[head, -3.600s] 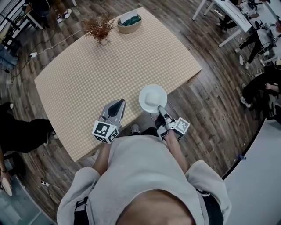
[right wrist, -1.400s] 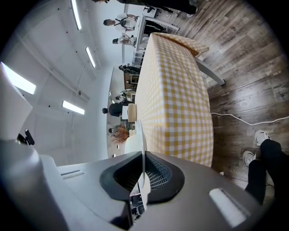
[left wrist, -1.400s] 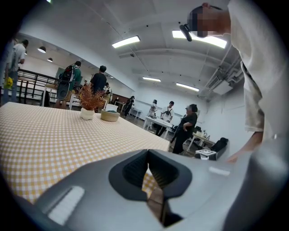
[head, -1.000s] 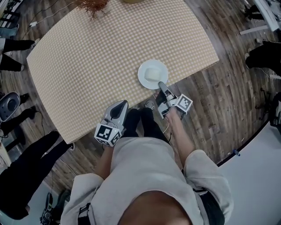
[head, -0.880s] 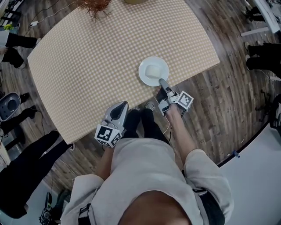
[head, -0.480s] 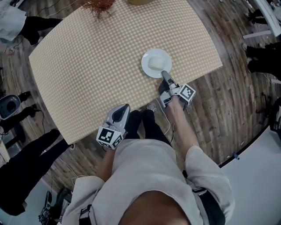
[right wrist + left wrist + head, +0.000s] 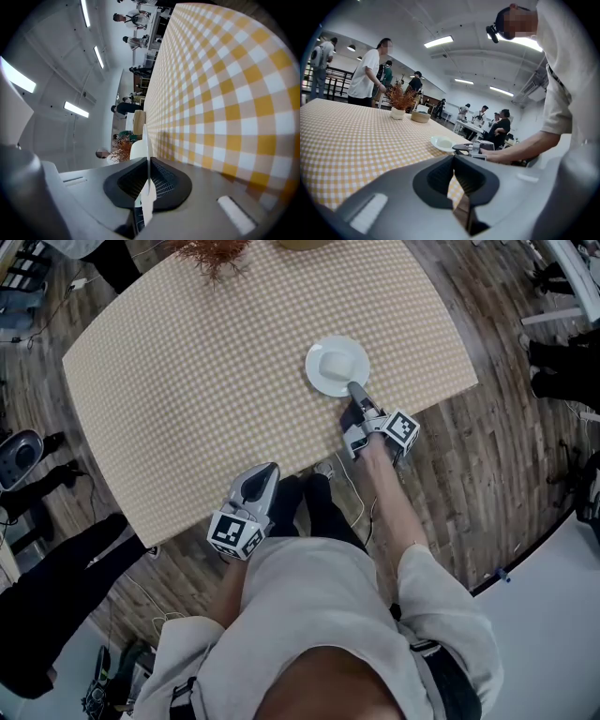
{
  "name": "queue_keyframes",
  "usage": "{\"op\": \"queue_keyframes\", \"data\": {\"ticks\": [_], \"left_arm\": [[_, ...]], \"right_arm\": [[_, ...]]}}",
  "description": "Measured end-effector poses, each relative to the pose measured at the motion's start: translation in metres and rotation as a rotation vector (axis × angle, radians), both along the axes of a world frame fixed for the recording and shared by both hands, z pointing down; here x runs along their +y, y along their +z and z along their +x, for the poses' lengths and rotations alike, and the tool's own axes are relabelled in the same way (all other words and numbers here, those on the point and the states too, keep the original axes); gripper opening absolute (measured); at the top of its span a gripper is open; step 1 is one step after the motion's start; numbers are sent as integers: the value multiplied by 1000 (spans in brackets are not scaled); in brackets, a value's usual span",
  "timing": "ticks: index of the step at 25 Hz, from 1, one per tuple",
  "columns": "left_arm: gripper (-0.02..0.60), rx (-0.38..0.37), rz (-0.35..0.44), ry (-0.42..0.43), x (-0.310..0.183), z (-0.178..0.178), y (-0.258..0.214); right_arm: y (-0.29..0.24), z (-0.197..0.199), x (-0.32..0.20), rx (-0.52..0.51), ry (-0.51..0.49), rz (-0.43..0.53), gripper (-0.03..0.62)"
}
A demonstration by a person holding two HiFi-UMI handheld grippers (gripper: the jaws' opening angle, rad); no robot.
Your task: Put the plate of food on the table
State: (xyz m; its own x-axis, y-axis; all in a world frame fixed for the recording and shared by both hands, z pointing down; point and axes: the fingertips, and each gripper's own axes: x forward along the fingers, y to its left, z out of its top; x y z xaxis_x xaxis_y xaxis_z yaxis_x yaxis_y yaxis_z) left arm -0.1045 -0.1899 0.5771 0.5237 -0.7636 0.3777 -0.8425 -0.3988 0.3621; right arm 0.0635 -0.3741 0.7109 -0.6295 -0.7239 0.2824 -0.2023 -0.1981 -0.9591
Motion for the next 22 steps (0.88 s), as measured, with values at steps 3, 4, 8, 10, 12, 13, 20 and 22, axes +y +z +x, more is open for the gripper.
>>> {"op": "queue_keyframes", "data": {"ticks": [3,4,8,10,12,13,20,22], "left_arm": [[9,3,-3,2,3,2,0],[9,4,-4,4,3,4,1],[9,9,-2,5,3,7,2],[9,11,-1,4,4,8,1],[9,12,0,2,5,8,1],[9,12,0,1,5,8,0],[9,13,3,-4,6,5,-2],[9,13,3,-6,6,5,-2]], "right_arm": [[0,0,-4,-8,4,6,14],[1,0,-6,-16,8,7,14],[2,-2,-9,-14,4,-23,14],[4,-4,-9,-12,-3,-42,14],[6,-5,-9,-2,-9,-62,15],[7,-5,-9,1,-12,-72,15],[11,-4,-7,-2,8,-141,11],[14,-3,-7,-29,27,-175,11]]}}
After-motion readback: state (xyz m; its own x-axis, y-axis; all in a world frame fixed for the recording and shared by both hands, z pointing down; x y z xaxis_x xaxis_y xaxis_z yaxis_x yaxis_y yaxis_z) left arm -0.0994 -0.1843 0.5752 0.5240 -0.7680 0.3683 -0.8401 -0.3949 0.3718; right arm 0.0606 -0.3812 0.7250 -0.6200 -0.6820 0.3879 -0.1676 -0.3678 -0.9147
